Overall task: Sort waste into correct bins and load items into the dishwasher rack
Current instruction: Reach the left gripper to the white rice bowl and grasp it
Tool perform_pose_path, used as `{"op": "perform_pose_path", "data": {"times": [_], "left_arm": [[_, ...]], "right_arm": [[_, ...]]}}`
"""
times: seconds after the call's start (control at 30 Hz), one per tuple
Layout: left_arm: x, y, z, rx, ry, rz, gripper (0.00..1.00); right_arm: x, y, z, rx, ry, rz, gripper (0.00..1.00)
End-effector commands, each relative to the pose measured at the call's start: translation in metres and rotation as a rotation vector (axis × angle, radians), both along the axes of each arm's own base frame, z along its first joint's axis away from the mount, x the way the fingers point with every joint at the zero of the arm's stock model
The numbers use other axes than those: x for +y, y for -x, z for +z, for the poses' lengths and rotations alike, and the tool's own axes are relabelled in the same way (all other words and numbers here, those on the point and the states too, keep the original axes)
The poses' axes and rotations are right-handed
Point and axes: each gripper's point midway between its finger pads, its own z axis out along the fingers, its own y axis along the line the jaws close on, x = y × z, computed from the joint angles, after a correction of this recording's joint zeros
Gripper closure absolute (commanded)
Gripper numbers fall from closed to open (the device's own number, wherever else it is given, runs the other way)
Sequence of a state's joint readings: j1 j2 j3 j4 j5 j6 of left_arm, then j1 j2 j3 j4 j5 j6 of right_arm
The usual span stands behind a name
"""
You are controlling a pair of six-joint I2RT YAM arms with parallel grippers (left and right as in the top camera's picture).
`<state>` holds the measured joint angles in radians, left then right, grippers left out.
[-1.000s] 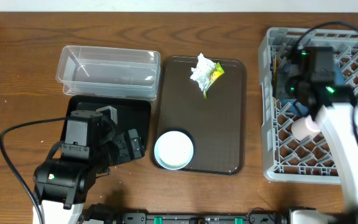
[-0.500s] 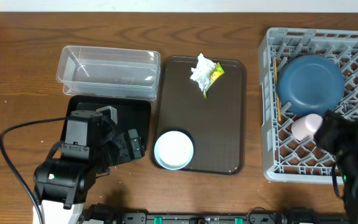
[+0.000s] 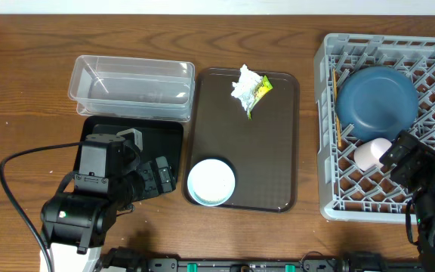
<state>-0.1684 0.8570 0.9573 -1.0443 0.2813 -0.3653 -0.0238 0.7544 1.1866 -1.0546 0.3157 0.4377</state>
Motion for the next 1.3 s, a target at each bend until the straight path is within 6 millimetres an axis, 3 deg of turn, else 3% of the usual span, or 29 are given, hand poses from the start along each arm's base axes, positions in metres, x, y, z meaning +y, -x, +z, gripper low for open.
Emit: {"op": "perform_pose_path", "data": {"times": [0.0,0.2,0.33,0.43,0.5,0.57,0.8,0.97,1.13,1.27], "left_arm": [[0.002,-0.002,0.004,-0.018,-0.015,-0.005,0.04],[-0.005,-0.001,0.006,-0.013,0.027,-0.014,0.04],[-0.008,-0.010,0.013,-0.017,0.101,0.080,0.04],[-0.025,-0.017,0.026,-0.051,0.203,0.043,0.01],[-0.040,-0.021,0.033,-0.081,0.246,-0.041,0.08],[-0.052,-0.019,0.028,-0.071,0.228,-0.117,0.09],[-0.086,-0.016,-0.042,0.079,-0.109,-0.286,0.09],[-0.112,-0.015,-0.089,0.116,-0.331,-0.399,0.18],[-0.133,-0.016,-0.119,0.126,-0.402,-0.463,0.21],[-0.149,-0.015,-0.142,0.135,-0.429,-0.535,0.31]], "right_arm": [[-0.007,0.003,0.004,-0.013,0.003,-0.043,0.01],[-0.007,0.003,0.004,-0.013,0.004,-0.044,0.01],[-0.007,0.003,0.004,-0.013,0.004,-0.044,0.01],[-0.007,0.003,0.004,-0.013,0.004,-0.044,0.01],[-0.007,0.003,0.004,-0.013,0.004,-0.044,0.01],[-0.007,0.003,0.004,-0.013,0.004,-0.044,0.01],[-0.007,0.003,0.004,-0.013,0.004,-0.044,0.01],[-0.007,0.003,0.004,-0.013,0.004,-0.044,0.01],[-0.007,0.003,0.004,-0.013,0.004,-0.044,0.01],[-0.007,0.003,0.004,-0.013,0.003,-0.043,0.01]]}}
